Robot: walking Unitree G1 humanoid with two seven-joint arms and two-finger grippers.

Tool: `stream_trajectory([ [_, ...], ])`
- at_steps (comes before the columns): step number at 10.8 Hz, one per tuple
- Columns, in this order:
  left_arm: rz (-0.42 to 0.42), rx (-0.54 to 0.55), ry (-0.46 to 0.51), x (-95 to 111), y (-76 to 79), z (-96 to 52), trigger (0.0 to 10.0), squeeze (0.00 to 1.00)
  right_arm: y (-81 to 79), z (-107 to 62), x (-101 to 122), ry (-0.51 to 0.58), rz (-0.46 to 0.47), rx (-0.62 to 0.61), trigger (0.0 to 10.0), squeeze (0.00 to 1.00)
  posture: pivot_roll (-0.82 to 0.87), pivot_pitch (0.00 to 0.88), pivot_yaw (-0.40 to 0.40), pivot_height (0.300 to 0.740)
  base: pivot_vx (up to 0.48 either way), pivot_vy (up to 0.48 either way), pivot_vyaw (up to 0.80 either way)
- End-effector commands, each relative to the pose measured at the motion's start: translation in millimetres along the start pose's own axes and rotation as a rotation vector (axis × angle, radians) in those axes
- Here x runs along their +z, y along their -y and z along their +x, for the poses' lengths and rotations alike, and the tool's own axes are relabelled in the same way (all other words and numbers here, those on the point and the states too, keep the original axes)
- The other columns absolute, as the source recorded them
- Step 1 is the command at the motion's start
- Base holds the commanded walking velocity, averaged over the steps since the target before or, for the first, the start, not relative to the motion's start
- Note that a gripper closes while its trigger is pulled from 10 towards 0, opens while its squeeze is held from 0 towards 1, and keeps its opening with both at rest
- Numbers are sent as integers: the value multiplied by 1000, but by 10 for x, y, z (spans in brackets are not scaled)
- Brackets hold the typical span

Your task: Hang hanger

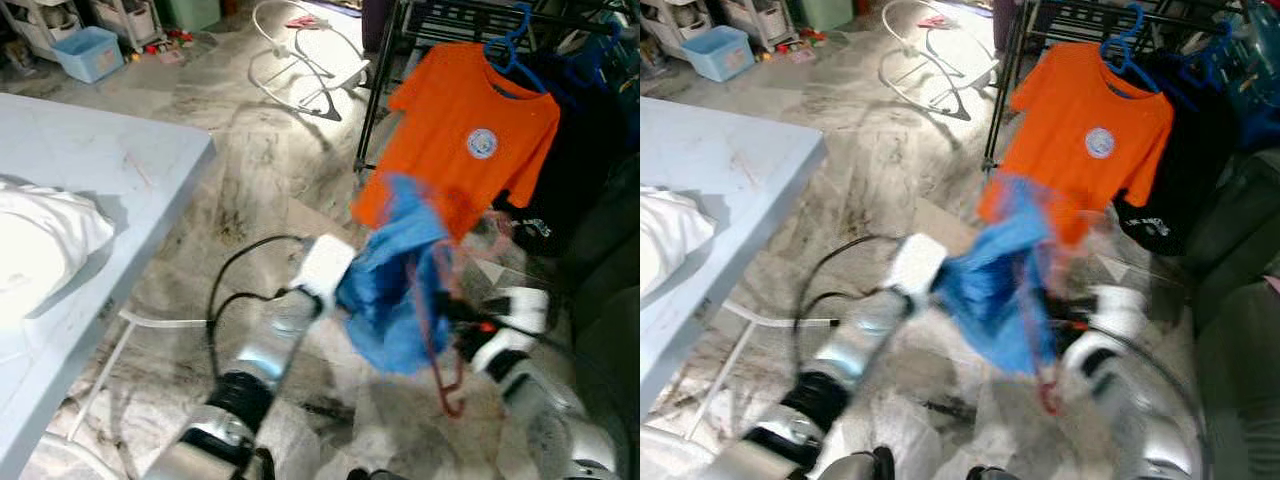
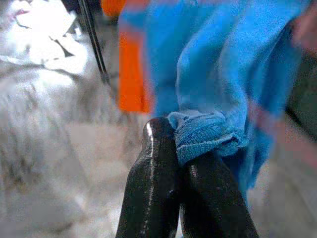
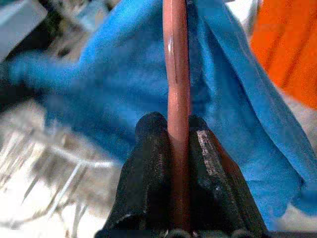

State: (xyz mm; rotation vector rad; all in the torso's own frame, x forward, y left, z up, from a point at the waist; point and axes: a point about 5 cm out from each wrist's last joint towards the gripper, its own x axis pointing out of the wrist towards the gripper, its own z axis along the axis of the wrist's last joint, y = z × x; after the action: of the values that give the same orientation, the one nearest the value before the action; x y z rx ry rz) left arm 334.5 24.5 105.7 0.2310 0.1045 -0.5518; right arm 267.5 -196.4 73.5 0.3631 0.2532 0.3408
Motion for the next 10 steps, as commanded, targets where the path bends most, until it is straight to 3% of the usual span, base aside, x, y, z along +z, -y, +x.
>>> stream_trajectory([
  [1, 24, 27, 73, 162, -23, 22, 10000, 0, 9, -53, -45, -40, -28, 10, 10000, 0, 85, 149, -79, 740, 0, 0, 0],
  [3, -8, 36, 147, 364, -18, 75, 10000, 0, 43, -130, -275, -176, -78, -9, 10000, 0, 79, 145, -79, 740, 0, 0, 0],
  [5, -63, 62, 189, 505, -91, 96, 10000, 0, 218, -221, -482, -266, -111, -133, 10000, 0, 81, 141, -68, 740, 0, 0, 0],
  [8, -48, 70, 178, 454, -208, 61, 10000, 0, 486, -262, -353, -168, -93, -353, 10000, 0, 83, 139, -63, 740, 0, 0, 0],
  [10, -37, -120, 199, 404, -67, -10, 10000, 0, 735, -297, 13, 58, -17, -541, 10000, 0, 93, 139, -64, 740, 0, 0, 0],
])
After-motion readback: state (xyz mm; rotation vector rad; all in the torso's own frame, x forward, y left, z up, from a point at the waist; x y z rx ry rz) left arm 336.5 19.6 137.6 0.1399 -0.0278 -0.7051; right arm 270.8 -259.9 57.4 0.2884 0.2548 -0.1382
